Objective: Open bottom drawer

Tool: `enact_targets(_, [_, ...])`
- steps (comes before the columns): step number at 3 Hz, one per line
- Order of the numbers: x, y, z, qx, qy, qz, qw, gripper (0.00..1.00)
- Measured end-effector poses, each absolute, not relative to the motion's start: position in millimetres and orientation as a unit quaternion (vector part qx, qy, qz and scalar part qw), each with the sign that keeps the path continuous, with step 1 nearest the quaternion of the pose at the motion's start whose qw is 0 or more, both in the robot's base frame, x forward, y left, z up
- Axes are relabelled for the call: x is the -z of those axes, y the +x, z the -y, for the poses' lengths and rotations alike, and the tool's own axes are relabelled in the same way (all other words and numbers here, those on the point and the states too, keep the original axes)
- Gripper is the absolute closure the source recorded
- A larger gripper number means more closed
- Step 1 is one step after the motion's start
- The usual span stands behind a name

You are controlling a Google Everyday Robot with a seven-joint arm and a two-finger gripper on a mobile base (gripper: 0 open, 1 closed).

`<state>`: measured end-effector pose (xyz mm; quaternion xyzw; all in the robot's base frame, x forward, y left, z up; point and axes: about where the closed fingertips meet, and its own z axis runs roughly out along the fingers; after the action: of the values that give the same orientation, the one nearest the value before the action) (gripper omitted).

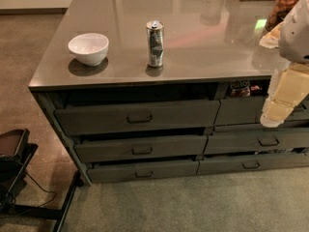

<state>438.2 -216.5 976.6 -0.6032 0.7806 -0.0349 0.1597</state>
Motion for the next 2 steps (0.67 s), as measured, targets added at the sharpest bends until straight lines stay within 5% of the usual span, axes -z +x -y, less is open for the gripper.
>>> enact_targets(1, [-977,438,217,0.035,-0.603,-0.781,0.16,0.0])
enact_targets(2, [-961,439,216,0.032,-0.602,-0.781,0.164,0.14])
